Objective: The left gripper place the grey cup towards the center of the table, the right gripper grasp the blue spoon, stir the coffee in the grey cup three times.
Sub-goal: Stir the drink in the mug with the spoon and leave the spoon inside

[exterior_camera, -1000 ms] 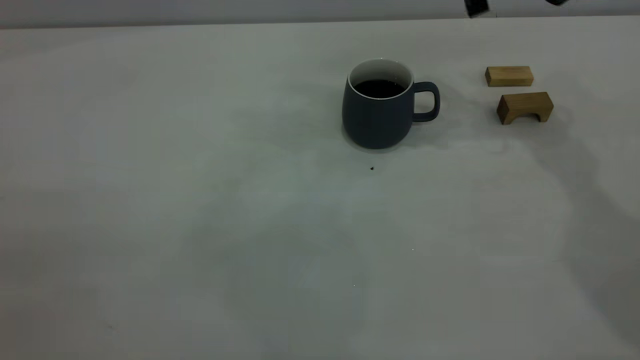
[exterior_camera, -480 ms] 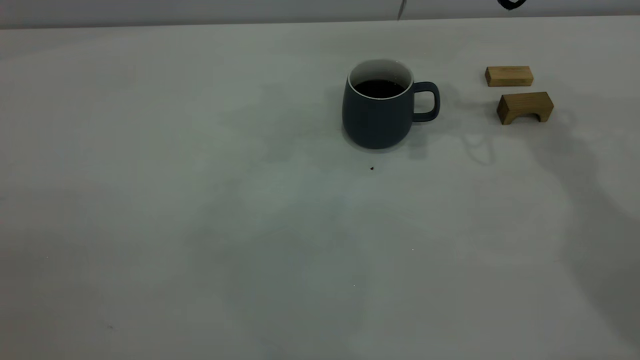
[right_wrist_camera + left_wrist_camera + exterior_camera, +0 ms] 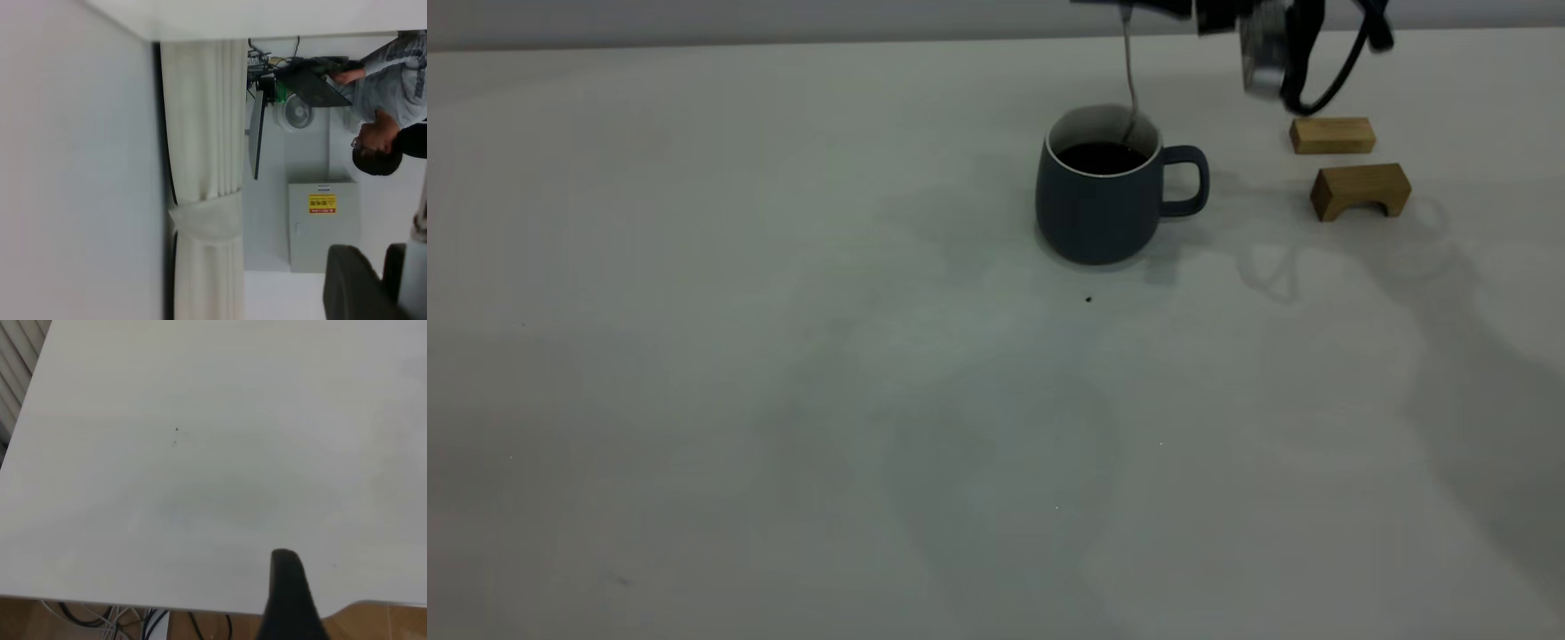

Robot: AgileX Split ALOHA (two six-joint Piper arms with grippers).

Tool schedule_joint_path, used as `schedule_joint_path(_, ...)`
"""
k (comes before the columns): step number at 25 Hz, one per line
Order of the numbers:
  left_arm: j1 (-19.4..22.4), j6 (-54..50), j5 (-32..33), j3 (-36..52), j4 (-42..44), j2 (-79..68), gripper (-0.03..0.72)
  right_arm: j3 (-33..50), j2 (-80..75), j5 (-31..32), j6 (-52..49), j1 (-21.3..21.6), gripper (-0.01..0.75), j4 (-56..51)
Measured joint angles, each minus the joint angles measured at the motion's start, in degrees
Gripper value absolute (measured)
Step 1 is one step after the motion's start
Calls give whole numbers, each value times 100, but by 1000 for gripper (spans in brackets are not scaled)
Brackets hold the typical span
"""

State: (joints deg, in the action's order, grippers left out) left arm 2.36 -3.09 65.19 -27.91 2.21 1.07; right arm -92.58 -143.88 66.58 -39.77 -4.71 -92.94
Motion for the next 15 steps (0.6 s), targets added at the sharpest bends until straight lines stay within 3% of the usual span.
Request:
schedule_joint_path(11,0,0,0,0,0,0,585,-28,-688,-49,662,-48,106,-267)
schedule_joint_path(15,0,0,0,0,0,0,585,-379,-788,-47,710,-201,106,-371)
